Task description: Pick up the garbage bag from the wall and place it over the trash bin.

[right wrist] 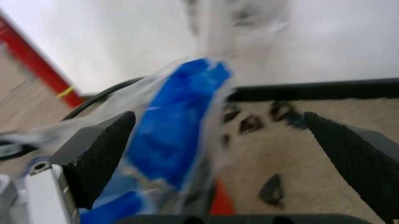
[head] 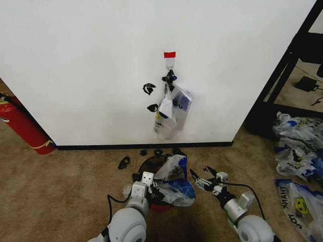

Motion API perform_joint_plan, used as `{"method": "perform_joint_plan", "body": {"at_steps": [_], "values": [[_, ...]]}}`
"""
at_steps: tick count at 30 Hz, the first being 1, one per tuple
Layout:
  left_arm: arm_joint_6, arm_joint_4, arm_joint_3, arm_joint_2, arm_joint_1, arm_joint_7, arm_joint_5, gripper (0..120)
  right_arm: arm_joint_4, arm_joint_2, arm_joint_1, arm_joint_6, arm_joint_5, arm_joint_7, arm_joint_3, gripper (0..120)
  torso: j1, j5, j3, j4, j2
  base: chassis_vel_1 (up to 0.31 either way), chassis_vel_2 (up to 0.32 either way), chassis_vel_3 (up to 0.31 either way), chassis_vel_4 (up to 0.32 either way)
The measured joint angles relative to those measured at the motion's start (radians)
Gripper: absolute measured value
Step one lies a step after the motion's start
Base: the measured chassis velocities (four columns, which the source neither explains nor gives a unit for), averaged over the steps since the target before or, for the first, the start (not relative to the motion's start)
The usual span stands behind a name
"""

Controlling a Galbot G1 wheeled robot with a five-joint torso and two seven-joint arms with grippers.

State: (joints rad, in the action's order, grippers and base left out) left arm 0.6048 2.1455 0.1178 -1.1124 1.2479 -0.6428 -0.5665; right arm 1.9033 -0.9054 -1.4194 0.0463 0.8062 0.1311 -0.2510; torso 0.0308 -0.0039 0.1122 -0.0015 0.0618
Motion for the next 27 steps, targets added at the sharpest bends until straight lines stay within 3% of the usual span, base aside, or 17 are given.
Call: {"method": "perform_joint_plan", "body": {"at_steps": [3,9,17,23,27], "values": [[-0.005,-0.005,0.008,-0.007,-0.001,0.008,0.013,0,0.011,0.021,0.041,0.105,0.003,0.053,0.019,100,0.000,0.0000,0.000,0.0000,0.000,0.000,0.000,0.000,0.000],[-0.023,-0.023,0.033,-0.013,-0.013,0.023,0.038,0,-0.049,0.023,0.142,0.176,-0.025,0.149,0.077,100,0.000,-0.0001,0.000,0.0002,0.000,0.000,0.000,0.000,0.000],[-0.034,-0.031,0.077,-0.008,-0.050,0.032,0.040,0,-0.110,-0.010,0.218,0.241,-0.032,0.021,0.110,100,0.000,0.0000,0.000,0.0001,0.000,0.000,0.000,0.000,0.000],[-0.038,-0.041,0.084,-0.007,-0.056,0.032,0.040,0,-0.121,-0.011,0.233,0.276,-0.027,0.011,0.119,100,0.000,0.0000,0.000,0.0000,0.000,0.000,0.000,0.000,0.000],[-0.042,-0.051,0.098,-0.009,-0.064,0.032,0.043,0,-0.119,0.001,0.239,0.301,0.007,0.012,0.125,91,0.000,0.0001,0.000,0.0000,0.000,0.000,0.000,0.000,0.000]]}}
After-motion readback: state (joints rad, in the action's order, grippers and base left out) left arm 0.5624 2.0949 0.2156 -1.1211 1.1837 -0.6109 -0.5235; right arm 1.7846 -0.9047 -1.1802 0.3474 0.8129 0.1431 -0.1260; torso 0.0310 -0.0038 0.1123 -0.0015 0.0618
